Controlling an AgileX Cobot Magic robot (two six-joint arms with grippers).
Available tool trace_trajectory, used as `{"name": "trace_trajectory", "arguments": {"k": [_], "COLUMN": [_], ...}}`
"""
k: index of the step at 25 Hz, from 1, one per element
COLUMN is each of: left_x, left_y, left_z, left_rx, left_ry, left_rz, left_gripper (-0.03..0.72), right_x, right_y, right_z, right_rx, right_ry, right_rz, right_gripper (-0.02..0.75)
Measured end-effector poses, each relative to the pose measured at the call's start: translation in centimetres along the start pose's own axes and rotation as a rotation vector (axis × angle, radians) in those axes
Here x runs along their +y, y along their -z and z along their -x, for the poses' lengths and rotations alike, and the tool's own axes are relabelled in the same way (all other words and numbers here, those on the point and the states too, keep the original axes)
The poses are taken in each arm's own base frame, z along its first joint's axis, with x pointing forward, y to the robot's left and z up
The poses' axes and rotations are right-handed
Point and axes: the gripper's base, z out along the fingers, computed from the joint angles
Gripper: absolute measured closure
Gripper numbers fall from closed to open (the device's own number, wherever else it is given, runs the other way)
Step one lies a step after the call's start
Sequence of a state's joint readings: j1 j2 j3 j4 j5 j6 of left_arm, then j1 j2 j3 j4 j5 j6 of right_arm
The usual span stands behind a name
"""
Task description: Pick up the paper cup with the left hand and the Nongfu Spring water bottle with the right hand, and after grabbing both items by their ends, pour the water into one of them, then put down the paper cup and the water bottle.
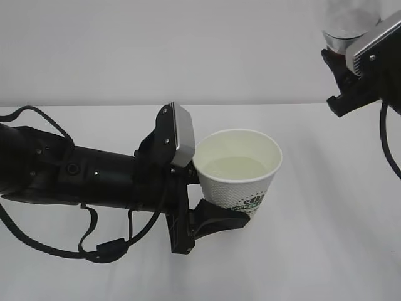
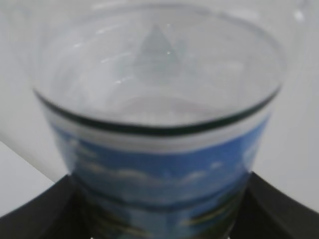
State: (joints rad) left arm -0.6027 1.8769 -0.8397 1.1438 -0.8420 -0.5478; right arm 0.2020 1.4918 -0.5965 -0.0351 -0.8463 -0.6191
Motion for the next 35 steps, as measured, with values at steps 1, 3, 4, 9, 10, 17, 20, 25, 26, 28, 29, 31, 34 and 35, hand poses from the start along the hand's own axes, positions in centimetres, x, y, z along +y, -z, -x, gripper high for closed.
{"name": "trace_trajectory", "arguments": {"k": [1,3,4,9,10,17,20,25,26,28,29,31,34,35], "left_x": [0.0,0.0,0.0,0.0,0.0,0.0,0.0,0.0,0.0,0.0,0.0,0.0,0.0,0.0], "left_y": [0.0,0.0,0.0,0.0,0.0,0.0,0.0,0.0,0.0,0.0,0.0,0.0,0.0,0.0], "left_z": [0.0,0.0,0.0,0.0,0.0,0.0,0.0,0.0,0.0,0.0,0.0,0.0,0.0,0.0], "left_rx": [0.000,0.000,0.000,0.000,0.000,0.000,0.000,0.000,0.000,0.000,0.000,0.000,0.000,0.000], "left_ry": [0.000,0.000,0.000,0.000,0.000,0.000,0.000,0.000,0.000,0.000,0.000,0.000,0.000,0.000], "left_rz": [0.000,0.000,0.000,0.000,0.000,0.000,0.000,0.000,0.000,0.000,0.000,0.000,0.000,0.000], "left_gripper": [0.175,0.175,0.175,0.176,0.176,0.176,0.176,0.176,0.176,0.176,0.176,0.177,0.177,0.177], "right_x": [0.0,0.0,0.0,0.0,0.0,0.0,-0.2,0.0,0.1,0.2,0.4,0.6,0.9,1.0], "right_y": [0.0,0.0,0.0,0.0,0.0,0.0,0.0,-0.3,-0.3,-0.5,-0.5,-0.7,-0.8,-0.9], "right_z": [0.0,0.0,0.0,0.0,0.0,-0.1,-0.3,-1.3,-1.5,-1.9,-2.3,-2.8,-3.5,-3.7], "right_rx": [0.000,0.000,0.000,0.000,0.000,0.010,0.032,0.080,0.091,0.109,0.122,0.144,0.176,0.186], "right_ry": [-0.019,-0.062,-0.087,-0.195,-0.210,-0.309,-0.376,-0.434,-0.440,-0.450,-0.456,-0.468,-0.487,-0.490], "right_rz": [0.000,0.000,0.000,0.000,-0.001,-0.006,-0.026,-0.060,-0.064,-0.068,-0.070,-0.077,-0.090,-0.091], "right_gripper": [0.224,0.224,0.224,0.224,0.224,0.224,0.224,0.224,0.224,0.224,0.224,0.224,0.224,0.224]}}
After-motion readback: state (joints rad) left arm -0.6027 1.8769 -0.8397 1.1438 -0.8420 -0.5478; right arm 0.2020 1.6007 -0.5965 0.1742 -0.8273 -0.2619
